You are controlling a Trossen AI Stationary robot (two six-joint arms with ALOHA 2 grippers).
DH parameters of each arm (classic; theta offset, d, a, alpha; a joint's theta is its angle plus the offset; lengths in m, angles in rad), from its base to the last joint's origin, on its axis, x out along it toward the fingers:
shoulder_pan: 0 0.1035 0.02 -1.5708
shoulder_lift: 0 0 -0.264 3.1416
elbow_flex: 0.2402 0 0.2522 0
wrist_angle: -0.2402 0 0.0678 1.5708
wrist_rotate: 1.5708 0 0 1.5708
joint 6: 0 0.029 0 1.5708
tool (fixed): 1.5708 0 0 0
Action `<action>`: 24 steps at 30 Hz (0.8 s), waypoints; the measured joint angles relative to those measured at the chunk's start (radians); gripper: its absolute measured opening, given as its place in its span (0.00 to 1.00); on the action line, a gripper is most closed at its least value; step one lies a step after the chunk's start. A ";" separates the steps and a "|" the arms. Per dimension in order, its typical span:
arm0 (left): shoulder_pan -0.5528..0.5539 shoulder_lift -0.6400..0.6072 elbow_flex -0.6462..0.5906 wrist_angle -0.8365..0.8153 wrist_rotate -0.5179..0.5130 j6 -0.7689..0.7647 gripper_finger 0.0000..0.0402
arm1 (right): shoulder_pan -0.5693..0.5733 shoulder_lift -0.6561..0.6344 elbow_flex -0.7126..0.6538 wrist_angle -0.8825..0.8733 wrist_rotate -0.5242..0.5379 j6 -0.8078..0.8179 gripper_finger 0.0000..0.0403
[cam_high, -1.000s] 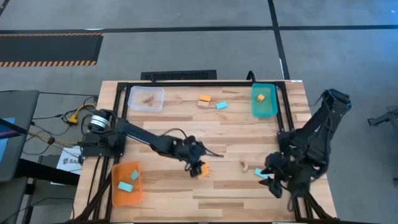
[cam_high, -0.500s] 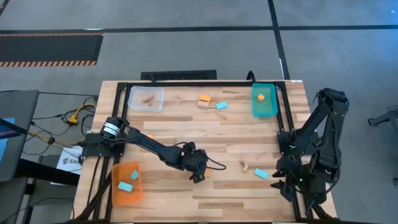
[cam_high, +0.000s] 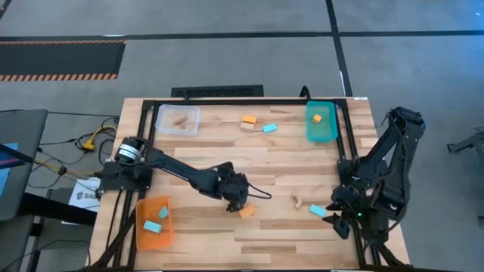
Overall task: Sort & place blocks by color
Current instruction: Put the orange block into the light blue bin
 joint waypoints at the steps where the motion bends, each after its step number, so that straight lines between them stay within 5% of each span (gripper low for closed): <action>1: 0.003 -0.011 0.002 0.004 0.002 -0.002 0.49 | -0.005 0.000 0.000 0.001 0.000 0.001 0.61; 12: 0.006 -0.020 -0.034 0.078 0.094 -0.110 0.52 | -0.039 0.000 0.000 -0.001 0.000 -0.009 0.61; 24: 0.009 0.000 -0.039 0.102 0.087 -0.091 0.75 | -0.039 0.000 0.000 -0.005 0.000 -0.033 0.61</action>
